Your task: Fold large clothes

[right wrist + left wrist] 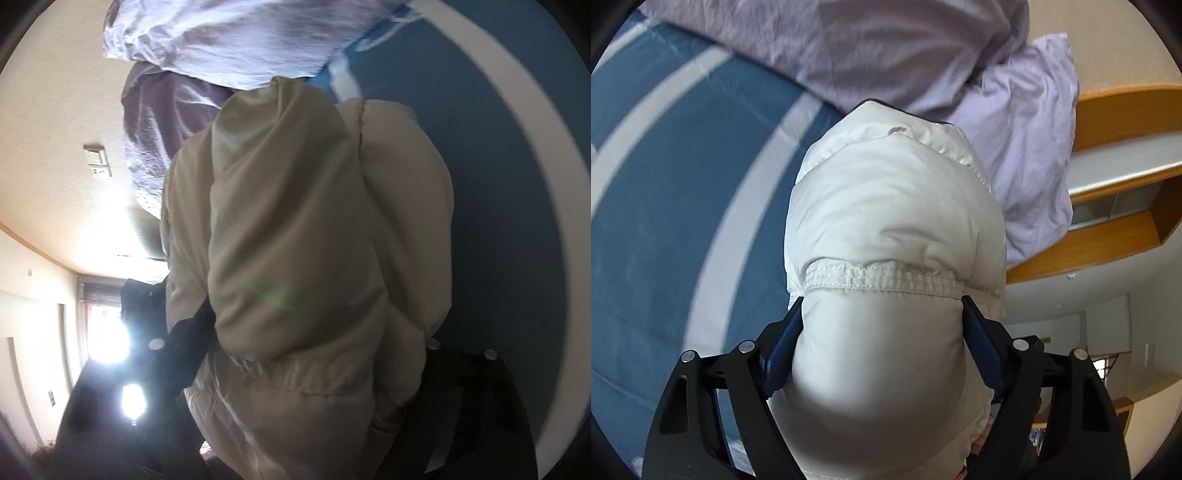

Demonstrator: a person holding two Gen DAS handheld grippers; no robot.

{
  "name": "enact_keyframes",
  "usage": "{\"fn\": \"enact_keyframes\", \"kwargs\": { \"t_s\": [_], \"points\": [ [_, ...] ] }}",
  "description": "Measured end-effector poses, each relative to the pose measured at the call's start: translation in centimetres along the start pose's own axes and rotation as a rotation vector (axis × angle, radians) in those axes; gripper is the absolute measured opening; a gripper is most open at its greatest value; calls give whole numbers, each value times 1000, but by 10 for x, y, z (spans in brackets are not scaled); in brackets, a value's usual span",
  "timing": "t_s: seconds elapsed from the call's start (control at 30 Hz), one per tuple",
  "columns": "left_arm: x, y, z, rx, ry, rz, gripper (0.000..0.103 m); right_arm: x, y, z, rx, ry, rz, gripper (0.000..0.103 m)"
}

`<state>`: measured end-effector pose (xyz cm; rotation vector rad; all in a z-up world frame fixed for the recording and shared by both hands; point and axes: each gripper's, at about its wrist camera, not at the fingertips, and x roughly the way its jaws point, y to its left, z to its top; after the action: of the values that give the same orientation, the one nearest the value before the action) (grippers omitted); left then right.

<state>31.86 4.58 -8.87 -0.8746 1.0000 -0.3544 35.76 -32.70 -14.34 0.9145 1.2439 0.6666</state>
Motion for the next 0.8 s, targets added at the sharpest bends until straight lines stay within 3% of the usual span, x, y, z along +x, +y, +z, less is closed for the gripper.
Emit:
{"fn": "enact_keyframes", "kwargs": {
  "t_s": [0.4, 0.6, 0.8],
  "points": [
    [-21, 22, 55, -23, -114, 127, 81, 51, 41, 36, -23, -10, -59, 76],
    [-18, 18, 54, 2, -129, 195, 86, 41, 53, 31, -53, -43, -193, 87],
    [-28, -7, 56, 108, -194, 354, 87, 3, 78, 25, -123, -160, -317, 87]
  ]
}}
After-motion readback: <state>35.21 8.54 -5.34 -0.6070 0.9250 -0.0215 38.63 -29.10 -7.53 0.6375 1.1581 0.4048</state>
